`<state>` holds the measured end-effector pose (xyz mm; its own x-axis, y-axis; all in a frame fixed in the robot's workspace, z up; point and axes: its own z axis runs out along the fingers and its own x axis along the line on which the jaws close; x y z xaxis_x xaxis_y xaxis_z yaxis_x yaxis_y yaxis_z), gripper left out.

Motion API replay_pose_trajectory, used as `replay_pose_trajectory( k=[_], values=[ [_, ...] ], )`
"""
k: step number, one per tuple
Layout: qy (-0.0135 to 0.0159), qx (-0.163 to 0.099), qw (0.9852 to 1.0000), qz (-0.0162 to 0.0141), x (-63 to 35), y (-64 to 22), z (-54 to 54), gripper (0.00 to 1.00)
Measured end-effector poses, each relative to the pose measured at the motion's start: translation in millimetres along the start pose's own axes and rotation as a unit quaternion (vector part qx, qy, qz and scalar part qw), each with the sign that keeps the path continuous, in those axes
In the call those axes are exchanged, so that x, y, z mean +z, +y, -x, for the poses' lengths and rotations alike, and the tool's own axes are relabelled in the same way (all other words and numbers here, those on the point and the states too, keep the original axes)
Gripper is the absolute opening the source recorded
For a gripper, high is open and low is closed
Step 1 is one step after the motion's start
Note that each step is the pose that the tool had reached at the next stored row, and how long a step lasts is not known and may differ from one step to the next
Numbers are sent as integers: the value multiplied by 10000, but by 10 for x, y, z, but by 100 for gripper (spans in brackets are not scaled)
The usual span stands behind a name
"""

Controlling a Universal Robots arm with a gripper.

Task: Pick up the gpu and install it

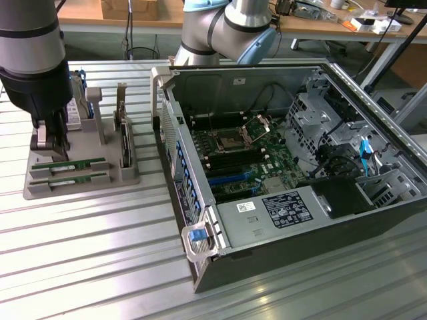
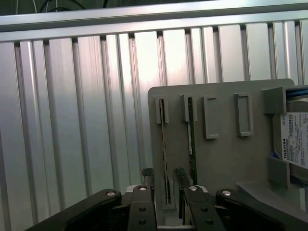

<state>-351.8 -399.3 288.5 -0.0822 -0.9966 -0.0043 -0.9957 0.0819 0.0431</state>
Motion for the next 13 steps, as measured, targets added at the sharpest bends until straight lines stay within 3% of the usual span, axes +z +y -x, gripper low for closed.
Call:
replay_pose_trajectory(
  k=[13],
  values=[
    [0,0,10000,0,39,-2,0,30]
  ],
)
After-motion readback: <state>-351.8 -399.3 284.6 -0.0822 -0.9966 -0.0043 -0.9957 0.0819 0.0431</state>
